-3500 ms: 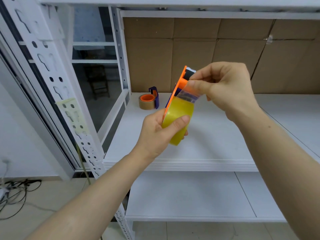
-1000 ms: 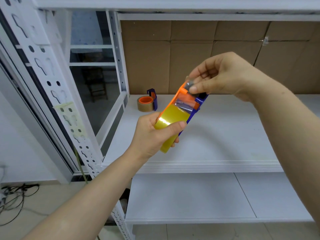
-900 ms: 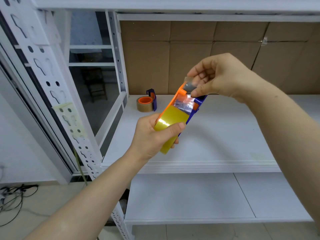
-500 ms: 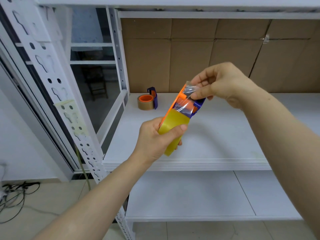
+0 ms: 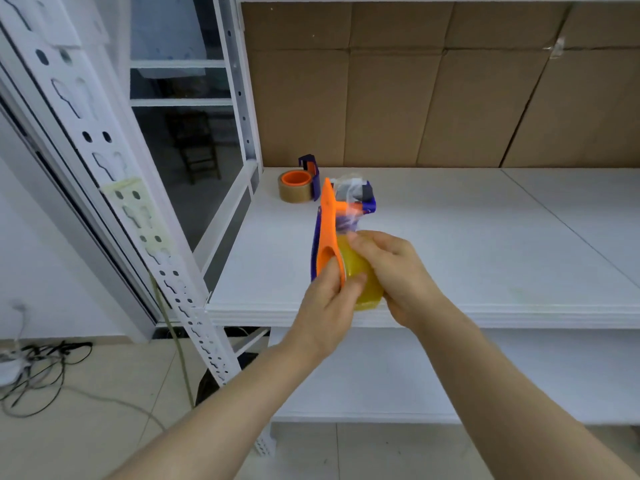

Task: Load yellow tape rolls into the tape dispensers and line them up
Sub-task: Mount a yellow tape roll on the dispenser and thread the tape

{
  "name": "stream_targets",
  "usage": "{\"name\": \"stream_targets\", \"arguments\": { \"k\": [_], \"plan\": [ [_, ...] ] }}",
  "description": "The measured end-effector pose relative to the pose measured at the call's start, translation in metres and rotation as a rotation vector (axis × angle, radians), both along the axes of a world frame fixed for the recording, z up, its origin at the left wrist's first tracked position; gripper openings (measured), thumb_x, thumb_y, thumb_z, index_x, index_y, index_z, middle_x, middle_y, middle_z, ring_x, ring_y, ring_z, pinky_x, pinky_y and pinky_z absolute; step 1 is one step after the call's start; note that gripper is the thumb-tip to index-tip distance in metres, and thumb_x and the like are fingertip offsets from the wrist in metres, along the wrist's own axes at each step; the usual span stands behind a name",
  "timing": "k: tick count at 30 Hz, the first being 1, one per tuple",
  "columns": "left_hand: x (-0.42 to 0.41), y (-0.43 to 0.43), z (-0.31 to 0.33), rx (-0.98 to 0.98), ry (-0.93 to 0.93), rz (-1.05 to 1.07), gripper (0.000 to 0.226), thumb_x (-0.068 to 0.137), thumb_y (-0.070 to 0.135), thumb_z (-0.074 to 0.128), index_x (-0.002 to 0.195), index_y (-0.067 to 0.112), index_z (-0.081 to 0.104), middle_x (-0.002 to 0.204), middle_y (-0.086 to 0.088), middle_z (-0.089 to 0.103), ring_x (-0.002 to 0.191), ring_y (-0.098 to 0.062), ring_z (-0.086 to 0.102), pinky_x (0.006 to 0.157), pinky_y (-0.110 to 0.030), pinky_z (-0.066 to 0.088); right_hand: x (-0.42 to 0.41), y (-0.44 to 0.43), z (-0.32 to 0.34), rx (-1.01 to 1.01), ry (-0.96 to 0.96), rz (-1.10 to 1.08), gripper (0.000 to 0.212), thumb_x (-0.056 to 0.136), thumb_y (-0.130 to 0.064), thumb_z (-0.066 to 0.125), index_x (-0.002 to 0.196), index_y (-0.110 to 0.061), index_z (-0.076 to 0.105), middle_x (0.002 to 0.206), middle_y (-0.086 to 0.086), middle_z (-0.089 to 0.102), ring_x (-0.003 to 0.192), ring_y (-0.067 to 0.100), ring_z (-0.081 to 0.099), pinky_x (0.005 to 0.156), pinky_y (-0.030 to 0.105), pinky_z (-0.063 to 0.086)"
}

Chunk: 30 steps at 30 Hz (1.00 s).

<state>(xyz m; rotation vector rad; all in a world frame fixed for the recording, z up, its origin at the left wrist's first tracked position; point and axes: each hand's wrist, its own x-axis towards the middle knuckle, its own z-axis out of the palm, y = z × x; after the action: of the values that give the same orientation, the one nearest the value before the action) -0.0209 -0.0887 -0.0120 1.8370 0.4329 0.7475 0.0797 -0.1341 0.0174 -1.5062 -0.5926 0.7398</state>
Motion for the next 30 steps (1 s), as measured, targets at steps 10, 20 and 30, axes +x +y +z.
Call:
{"name": "stream_targets", "arguments": {
  "k": [10,20,30],
  "plan": [
    [-0.010,0.061,0.063,0.368,0.010,0.273,0.058,0.071,0.048,0.067,0.123,0.024,0.058,0.117,0.016,0.048,0.111,0.009,0.045,0.096,-0.016,0.040,-0.010,-0.017,0.002,0.071,-0.065,-0.003,0.024,0.088,-0.015,0.059,0.111,-0.024,0.059,0.098,0.003,0.067,0.083,0.019,0.064,0.072,0.029,0.051],
    [-0.013,0.059,0.065,0.678,-0.222,0.294,0.018,0.085,0.014,0.065,0.099,0.006,0.074,0.104,0.005,0.065,0.101,0.001,0.059,0.086,-0.014,0.051,-0.018,-0.018,0.017,0.059,-0.251,0.061,0.054,0.090,-0.019,0.055,0.134,-0.045,0.037,0.121,0.001,0.061,0.102,0.023,0.061,0.092,0.041,0.052],
    [-0.018,0.061,0.073,0.997,-0.141,0.367,0.019,0.090,0.021,0.060,0.094,0.006,0.072,0.093,-0.006,0.073,0.094,-0.010,0.058,0.081,-0.006,0.041,-0.025,-0.025,0.036,0.014,-0.405,0.170,0.049,0.092,-0.024,0.050,0.127,-0.055,0.038,0.104,-0.015,0.061,0.089,0.010,0.059,0.079,0.027,0.050]
  ]
}}
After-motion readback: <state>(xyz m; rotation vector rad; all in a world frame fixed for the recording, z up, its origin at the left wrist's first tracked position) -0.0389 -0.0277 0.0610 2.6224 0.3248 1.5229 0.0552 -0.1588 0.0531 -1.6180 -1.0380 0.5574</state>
